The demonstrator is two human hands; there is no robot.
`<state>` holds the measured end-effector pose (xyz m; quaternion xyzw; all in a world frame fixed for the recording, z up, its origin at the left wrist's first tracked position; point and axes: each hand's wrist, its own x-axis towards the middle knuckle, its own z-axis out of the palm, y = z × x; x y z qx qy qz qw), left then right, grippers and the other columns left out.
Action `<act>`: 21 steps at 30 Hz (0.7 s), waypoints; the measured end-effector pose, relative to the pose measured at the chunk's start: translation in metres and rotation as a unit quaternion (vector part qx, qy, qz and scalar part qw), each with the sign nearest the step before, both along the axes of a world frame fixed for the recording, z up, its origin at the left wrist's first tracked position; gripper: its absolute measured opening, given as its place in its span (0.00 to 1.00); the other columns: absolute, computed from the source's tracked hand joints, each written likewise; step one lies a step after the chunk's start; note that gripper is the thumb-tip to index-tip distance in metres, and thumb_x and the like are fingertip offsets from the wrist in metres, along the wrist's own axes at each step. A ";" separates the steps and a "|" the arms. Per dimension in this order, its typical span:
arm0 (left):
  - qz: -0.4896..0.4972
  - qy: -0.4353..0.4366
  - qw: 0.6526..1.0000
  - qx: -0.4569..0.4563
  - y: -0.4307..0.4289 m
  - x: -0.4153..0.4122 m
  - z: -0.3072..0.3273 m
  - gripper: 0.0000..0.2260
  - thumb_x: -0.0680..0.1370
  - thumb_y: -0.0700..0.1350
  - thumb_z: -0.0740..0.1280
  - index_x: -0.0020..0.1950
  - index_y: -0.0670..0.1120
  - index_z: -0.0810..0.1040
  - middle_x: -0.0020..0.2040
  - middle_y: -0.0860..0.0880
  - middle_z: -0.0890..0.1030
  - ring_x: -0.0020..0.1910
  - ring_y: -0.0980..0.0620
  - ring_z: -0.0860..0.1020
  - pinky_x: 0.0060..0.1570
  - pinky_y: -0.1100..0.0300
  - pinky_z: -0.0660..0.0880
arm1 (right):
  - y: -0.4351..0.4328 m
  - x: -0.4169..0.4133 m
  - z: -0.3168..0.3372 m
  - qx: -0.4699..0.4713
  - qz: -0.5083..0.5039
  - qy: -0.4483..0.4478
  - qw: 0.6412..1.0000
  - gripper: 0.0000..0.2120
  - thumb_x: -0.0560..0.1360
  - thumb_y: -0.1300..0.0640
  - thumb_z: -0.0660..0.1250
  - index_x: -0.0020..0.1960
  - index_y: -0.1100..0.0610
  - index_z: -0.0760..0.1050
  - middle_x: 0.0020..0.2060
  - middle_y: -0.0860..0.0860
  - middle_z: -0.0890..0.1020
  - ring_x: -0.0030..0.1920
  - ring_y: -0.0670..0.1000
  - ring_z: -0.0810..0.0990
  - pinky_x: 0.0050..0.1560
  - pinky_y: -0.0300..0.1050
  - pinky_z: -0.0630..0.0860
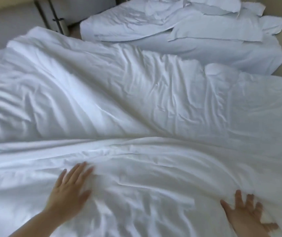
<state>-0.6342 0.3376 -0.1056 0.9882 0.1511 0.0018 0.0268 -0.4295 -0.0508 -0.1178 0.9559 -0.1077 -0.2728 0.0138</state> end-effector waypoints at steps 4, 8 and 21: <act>0.137 0.041 0.989 -0.047 0.044 -0.084 0.014 0.29 0.76 0.65 0.42 0.60 0.47 0.69 0.51 0.44 0.82 0.59 0.47 0.67 0.70 0.64 0.44 | 0.018 -0.027 0.007 -0.039 0.091 -0.081 0.992 0.36 0.74 0.35 0.46 0.76 0.50 0.43 0.75 0.50 0.50 0.73 0.52 0.54 0.71 0.51 0.51; 0.099 0.056 0.993 -0.030 0.080 -0.112 0.026 0.29 0.77 0.64 0.39 0.60 0.49 0.69 0.54 0.48 0.81 0.74 0.58 0.48 0.70 0.65 0.41 | 0.129 -0.073 0.058 0.017 0.128 -0.119 0.984 0.32 0.78 0.48 0.55 0.75 0.53 0.43 0.76 0.52 0.48 0.75 0.52 0.50 0.72 0.52 0.51; 0.016 -0.092 0.995 0.043 0.371 -0.253 0.010 0.31 0.78 0.60 0.50 0.76 0.49 0.45 0.77 0.47 0.48 0.76 0.52 0.48 0.73 0.56 0.43 | 0.606 -0.293 0.031 0.199 0.433 -0.180 0.861 0.36 0.59 0.38 0.53 0.65 0.52 0.64 0.56 0.60 0.80 0.58 0.56 0.67 0.54 0.68 0.70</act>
